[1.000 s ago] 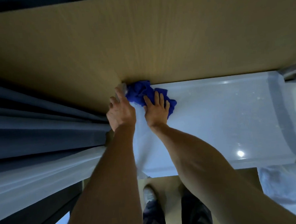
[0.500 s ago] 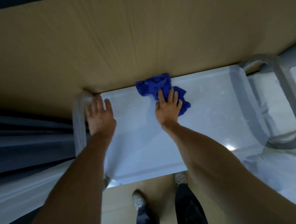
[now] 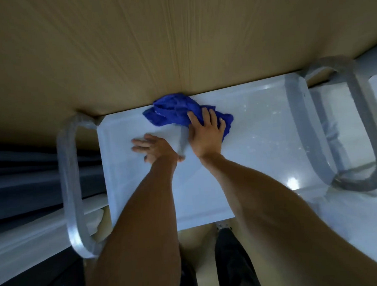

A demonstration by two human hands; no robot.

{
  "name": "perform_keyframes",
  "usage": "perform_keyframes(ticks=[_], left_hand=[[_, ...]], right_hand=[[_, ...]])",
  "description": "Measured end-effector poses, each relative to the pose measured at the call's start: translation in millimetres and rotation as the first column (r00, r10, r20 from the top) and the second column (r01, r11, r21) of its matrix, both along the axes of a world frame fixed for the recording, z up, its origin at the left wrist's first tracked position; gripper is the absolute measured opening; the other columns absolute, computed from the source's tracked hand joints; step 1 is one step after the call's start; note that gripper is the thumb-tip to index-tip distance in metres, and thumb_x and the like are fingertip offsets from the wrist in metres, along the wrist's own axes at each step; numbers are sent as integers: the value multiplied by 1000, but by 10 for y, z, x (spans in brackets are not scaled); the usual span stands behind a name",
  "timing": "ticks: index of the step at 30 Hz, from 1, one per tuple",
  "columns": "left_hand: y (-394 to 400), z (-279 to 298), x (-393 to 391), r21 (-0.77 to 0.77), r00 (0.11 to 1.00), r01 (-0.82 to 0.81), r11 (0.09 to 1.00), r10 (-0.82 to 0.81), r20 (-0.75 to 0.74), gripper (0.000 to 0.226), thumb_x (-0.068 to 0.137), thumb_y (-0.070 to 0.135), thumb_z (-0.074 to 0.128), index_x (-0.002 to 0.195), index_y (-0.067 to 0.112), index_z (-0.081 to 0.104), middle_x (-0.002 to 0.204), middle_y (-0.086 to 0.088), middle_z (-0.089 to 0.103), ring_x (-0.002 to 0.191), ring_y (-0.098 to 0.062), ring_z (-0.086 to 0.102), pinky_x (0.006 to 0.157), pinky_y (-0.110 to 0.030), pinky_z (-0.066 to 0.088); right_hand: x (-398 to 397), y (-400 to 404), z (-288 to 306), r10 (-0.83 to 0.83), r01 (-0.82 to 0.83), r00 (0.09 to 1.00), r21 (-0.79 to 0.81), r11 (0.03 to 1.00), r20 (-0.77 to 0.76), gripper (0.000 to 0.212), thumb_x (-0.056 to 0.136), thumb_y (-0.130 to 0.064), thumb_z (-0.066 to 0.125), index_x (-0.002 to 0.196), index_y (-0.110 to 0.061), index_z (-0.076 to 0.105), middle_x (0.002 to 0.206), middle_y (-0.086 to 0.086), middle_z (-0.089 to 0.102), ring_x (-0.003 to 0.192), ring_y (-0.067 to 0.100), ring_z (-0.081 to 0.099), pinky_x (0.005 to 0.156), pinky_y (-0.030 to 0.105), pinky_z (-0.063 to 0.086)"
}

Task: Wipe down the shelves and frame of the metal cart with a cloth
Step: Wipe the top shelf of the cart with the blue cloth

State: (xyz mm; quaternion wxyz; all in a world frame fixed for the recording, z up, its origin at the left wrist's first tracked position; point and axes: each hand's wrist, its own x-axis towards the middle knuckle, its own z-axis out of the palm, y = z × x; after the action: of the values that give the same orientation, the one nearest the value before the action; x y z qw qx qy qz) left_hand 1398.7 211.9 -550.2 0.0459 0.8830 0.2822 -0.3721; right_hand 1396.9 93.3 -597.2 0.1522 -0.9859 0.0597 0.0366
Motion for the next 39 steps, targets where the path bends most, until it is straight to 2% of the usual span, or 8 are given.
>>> perform_keyframes(ticks=[3, 6, 13, 18, 23, 31, 34, 39], left_hand=[[21, -17, -52, 11, 998, -6, 1000, 5, 55, 124, 79, 43, 78, 152, -2, -11, 155, -37, -13, 144, -55, -4, 105, -51, 41], [16, -48, -59, 17, 994, -43, 999, 41, 101, 91, 95, 17, 61, 154, -1, -7, 156, -37, -10, 143, -56, -2, 100, -53, 45], [-26, 110, -24, -9, 1000, -11, 1000, 11, 8, 142, 66, 53, 85, 151, -3, -13, 154, -39, -16, 143, -56, -6, 105, -51, 42], [-11, 108, 25, 37, 997, 72, 997, -71, -40, 140, 67, 60, 80, 150, -10, -9, 150, -46, -7, 140, -61, 3, 108, -50, 37], [-26, 203, 0, 84, 989, 134, 987, -128, -73, 139, 69, 67, 75, 150, -11, -6, 150, -47, -1, 141, -60, 8, 112, -51, 30], [-5, 205, -60, 94, 992, 129, 987, -128, -20, 118, 82, 49, 75, 152, -7, -2, 152, -44, 3, 142, -57, 8, 108, -50, 36], [6, 219, -99, 61, 994, 112, 992, -112, -8, 122, 80, 50, 76, 153, -6, -4, 152, -44, -1, 143, -57, 5, 110, -50, 32], [32, 162, -111, 47, 992, 128, 991, -128, 7, 134, 72, 63, 75, 152, -7, -5, 152, -44, -1, 143, -57, 3, 111, -52, 31]], right_hand=[[-1165, 33, 57, -141, 140, 989, 32, 990, 31, 45, 95, -33, 52, 139, -33, 54, 147, 14, 49, 139, 31, 41, 112, 54, 26], [-1897, 1, 110, -118, 117, 992, -15, 993, -40, 48, 93, -31, 56, 141, -32, 52, 151, 14, 45, 142, 33, 37, 111, 56, 29], [-395, -123, 33, -108, 107, 994, -56, 993, -24, 56, 91, -23, 59, 145, -32, 45, 154, 18, 37, 144, 40, 29, 109, 61, 26], [453, -169, 37, 48, -52, 998, -108, 993, -43, 54, 95, -21, 50, 147, -30, 39, 157, 19, 30, 146, 40, 24, 113, 59, 22], [69, -251, 66, 35, -37, 998, -38, 999, -51, 49, 96, -29, 50, 145, -30, 45, 152, 17, 40, 143, 35, 33, 115, 55, 24], [-2155, -557, 197, 26, -38, 989, -80, 996, -144, 56, 93, -29, 50, 148, -29, 43, 157, 17, 34, 146, 34, 28, 116, 53, 22], [-2079, -616, 177, 82, -101, 981, -103, 990, -174, 56, 95, -31, 45, 150, -32, 38, 158, 17, 31, 147, 34, 25, 115, 54, 23], [-1353, -759, 50, -7, -2, 996, -102, 995, -90, 52, 94, -32, 39, 146, -31, 44, 155, 18, 35, 144, 37, 30, 112, 57, 27]])
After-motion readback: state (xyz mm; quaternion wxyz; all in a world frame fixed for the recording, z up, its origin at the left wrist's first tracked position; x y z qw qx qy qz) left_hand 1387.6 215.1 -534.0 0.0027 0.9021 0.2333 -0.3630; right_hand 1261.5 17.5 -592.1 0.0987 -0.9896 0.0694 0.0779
